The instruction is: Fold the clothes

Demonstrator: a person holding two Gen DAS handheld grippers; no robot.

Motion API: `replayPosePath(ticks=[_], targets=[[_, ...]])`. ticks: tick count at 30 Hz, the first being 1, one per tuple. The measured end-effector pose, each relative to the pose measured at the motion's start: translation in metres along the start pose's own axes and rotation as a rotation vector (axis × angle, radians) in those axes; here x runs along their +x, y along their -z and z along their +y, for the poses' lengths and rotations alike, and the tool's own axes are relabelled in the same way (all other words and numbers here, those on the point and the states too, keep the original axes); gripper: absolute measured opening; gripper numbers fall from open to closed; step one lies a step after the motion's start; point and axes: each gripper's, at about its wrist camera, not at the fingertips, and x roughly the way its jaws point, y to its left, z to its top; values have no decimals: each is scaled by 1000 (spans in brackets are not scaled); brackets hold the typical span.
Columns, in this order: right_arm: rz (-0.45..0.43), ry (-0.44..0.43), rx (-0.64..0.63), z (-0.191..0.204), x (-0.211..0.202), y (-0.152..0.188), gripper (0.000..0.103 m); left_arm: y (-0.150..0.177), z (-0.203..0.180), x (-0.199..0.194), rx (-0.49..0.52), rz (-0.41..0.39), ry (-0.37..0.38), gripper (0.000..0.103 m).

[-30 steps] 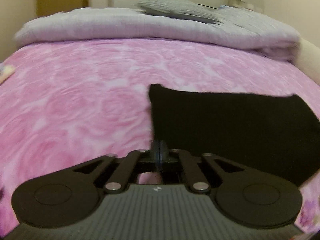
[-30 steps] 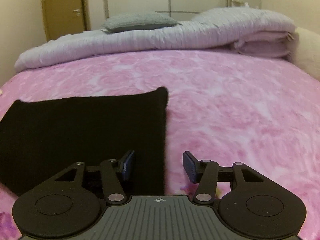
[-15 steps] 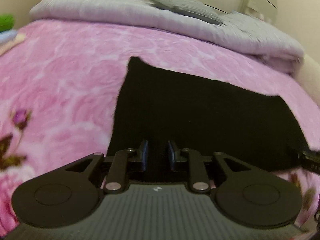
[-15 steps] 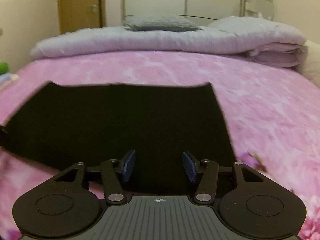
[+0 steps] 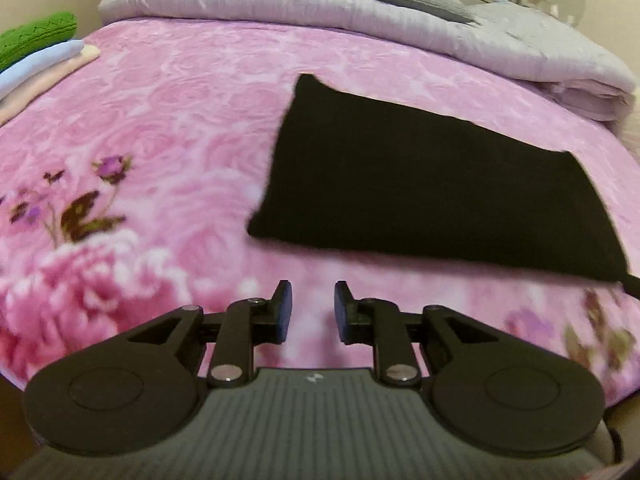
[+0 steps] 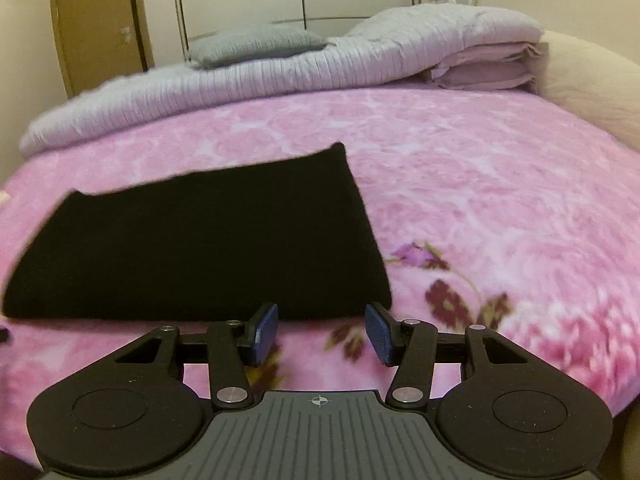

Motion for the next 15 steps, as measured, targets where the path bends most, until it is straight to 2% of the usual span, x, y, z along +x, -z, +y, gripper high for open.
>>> replayPosePath(ticks=[5, 10, 15], targets=[[57, -26, 10, 13, -17, 13, 52, 22, -25, -23, 61, 4, 20, 26], [35, -40, 21, 18, -38, 20, 52, 36, -40, -37, 93, 8, 2, 26], [7, -46, 13, 21, -59, 24, 52, 41, -46, -58, 118, -28, 0, 27]])
